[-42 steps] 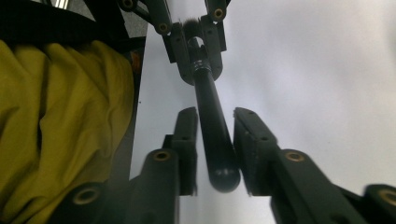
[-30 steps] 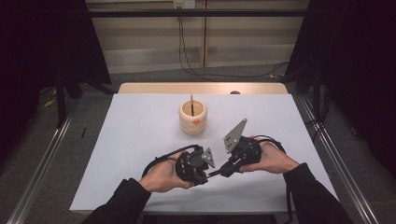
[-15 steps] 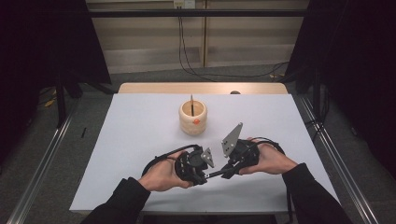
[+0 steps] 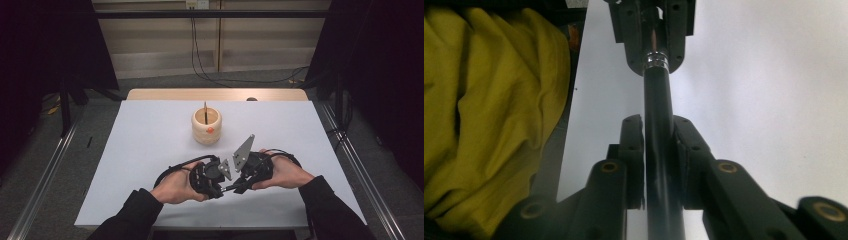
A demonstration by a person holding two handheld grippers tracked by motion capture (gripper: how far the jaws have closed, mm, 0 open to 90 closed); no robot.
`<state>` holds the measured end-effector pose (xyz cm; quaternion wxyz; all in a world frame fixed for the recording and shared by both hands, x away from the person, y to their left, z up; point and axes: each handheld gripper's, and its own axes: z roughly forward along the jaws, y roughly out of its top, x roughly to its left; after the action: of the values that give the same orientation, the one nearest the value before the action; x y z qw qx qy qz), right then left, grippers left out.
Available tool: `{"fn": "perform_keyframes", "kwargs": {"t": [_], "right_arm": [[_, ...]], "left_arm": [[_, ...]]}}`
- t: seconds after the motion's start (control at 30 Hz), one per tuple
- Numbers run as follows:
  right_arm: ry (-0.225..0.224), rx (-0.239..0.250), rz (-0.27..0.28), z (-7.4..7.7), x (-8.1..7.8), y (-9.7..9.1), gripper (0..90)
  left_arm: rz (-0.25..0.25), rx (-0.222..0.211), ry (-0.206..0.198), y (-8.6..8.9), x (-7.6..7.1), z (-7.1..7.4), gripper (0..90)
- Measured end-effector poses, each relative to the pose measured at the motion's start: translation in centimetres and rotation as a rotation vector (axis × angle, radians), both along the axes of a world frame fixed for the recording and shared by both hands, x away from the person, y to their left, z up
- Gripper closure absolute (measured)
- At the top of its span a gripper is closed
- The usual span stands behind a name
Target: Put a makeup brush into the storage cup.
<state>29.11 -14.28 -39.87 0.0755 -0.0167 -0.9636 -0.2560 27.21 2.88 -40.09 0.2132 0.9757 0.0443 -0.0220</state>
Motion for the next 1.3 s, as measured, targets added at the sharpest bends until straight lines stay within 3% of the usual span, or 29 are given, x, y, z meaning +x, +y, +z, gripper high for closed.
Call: {"fn": "perform_keyframes", "kwargs": {"t": [0.13,0.17,0.23,0.33,0.37,0.43,0.47,0.5,0.53,0.6,0.73,0.83,0.9,1.0,1.1,1.17,1.23,1.3], "right_arm": [[0.010,0.009,-0.004,0.0,0.1,-0.2,80.0],[0.008,0.010,-0.009,0.0,0.0,-0.2,80.1],[-0.002,0.016,0.002,0.0,0.1,-0.3,80.1],[-0.008,0.032,0.005,0.0,0.2,-0.4,80.1],[-0.004,0.036,-0.003,0.1,0.2,-0.5,80.2],[-0.016,0.042,-0.005,0.1,0.2,-0.5,80.2],[-0.020,0.040,-0.008,0.2,0.2,-0.5,80.2],[-0.020,0.043,-0.005,0.2,0.2,-0.5,80.2],[-0.016,0.048,-0.010,0.2,0.2,-0.6,80.2],[-0.017,0.049,-0.022,0.4,0.2,-0.7,80.2],[-0.012,0.055,-0.025,0.4,0.3,-0.9,80.2],[-0.015,0.056,-0.037,0.4,0.4,-1.0,80.2],[-0.019,0.064,-0.052,0.5,0.5,-1.2,80.2],[-0.022,0.076,-0.065,0.5,0.6,-1.5,80.2],[-0.028,0.081,-0.072,0.6,0.7,-1.6,80.2],[-0.019,0.076,-0.077,0.6,0.6,-1.7,80.2],[-0.017,0.073,-0.070,0.5,0.6,-1.6,80.2],[-0.024,0.075,-0.073,0.4,0.6,-1.6,80.1]], "left_arm": [[-0.016,-0.005,-0.004,0.2,0.2,0.1,77.7],[-0.042,-0.006,0.021,0.2,0.3,0.1,77.6],[-0.038,-0.018,0.003,0.4,0.4,0.2,77.5],[-0.033,-0.043,0.011,0.7,0.6,0.2,76.9],[-0.010,-0.069,0.013,0.8,0.5,0.1,76.6],[-0.025,-0.056,-0.009,1.0,0.7,0.2,74.0],[-0.019,-0.067,-0.010,1.1,0.7,0.2,71.8],[0.018,-0.106,-0.025,1.1,0.6,0.0,69.3],[-0.012,-0.087,-0.040,1.2,0.9,0.1,64.9],[0.027,-0.123,-0.040,1.3,0.7,-0.1,64.2],[0.059,-0.158,-0.057,1.6,0.9,-0.1,47.8],[0.101,-0.191,-0.050,1.8,0.9,-0.1,27.1],[0.098,-0.208,-0.051,1.9,0.8,-0.1,26.0],[0.127,-0.229,-0.052,2.1,0.9,-0.2,14.0],[0.145,-0.254,-0.044,2.4,1.1,-0.3,8.3],[0.155,-0.290,-0.038,2.7,1.2,-0.6,5.7],[0.120,-0.305,-0.033,2.9,1.1,-0.7,4.2],[0.123,-0.315,-0.036,3.1,1.0,-0.8,4.2]]}}
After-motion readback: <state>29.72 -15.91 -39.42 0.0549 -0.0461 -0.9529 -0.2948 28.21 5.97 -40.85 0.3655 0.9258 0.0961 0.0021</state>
